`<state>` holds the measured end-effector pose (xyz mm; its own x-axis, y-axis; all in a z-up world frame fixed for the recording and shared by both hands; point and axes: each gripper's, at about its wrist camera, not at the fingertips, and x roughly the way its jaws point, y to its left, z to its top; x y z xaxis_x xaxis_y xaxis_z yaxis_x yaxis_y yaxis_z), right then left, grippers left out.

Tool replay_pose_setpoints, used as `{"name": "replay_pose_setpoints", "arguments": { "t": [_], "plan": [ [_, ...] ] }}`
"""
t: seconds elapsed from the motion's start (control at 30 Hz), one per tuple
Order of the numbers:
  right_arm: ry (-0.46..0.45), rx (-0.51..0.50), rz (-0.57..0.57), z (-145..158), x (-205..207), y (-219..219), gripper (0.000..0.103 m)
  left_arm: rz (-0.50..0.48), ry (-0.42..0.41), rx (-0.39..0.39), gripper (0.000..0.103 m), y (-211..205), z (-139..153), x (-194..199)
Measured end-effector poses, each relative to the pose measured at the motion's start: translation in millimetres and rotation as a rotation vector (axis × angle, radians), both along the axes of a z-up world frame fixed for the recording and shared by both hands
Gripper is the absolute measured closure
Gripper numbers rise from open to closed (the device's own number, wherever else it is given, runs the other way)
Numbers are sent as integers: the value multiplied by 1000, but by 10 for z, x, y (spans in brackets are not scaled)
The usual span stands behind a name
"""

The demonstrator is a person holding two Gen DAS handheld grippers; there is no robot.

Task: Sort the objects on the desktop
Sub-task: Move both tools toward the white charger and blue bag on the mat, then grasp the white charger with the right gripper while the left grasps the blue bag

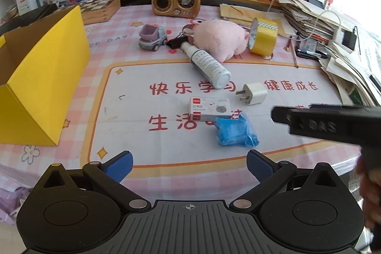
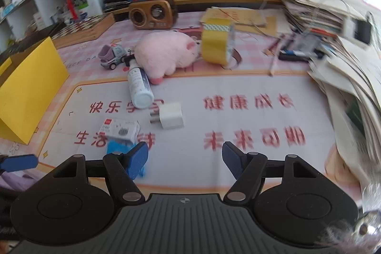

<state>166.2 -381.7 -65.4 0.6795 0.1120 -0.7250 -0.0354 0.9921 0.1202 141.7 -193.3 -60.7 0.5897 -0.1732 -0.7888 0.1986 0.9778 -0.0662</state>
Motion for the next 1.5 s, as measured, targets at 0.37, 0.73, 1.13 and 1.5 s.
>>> {"name": "replay_pose_setpoints", "arguments": {
  "t": [0.37, 0.73, 1.13, 1.5],
  "plan": [
    [9, -64, 201, -217, 596, 143, 52, 64, 29, -61, 1, -19, -56, 70],
    [-50, -39, 175, -16, 464, -142, 61, -34, 30, -69, 12, -393, -172, 273],
    [-10, 20, 85, 9, 75, -442, 61, -94, 4, 18, 60, -719, -300, 395],
    [-5, 52, 47, 52, -81, -481, 61, -100, -5, -17, 71, -688, -254, 441]
  ]
}}
